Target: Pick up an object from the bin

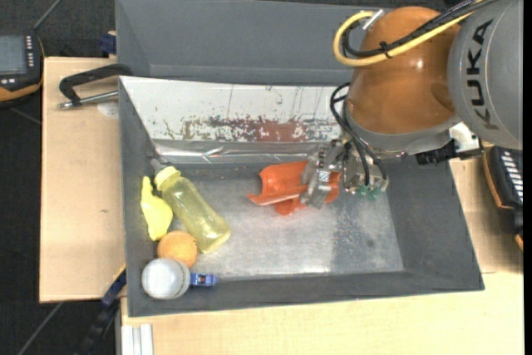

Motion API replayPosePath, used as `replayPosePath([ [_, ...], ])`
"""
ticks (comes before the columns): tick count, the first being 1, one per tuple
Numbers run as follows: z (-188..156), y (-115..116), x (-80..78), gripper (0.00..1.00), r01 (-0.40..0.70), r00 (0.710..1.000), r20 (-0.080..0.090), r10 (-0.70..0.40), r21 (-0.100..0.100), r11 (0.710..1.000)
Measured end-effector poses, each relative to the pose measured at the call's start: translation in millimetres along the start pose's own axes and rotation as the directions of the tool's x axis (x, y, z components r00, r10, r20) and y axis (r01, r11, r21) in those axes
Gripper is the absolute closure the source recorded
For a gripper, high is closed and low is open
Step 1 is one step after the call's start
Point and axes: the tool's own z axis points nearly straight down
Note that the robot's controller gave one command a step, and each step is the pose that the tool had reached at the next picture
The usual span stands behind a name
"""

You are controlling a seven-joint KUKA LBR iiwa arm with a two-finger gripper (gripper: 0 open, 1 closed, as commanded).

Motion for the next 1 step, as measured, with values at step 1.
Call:
replayPosePath([
  [1,0.0,0.0,0.0,1.00,0.000,1.000,0.000,0.000,0.000,1.000],
])
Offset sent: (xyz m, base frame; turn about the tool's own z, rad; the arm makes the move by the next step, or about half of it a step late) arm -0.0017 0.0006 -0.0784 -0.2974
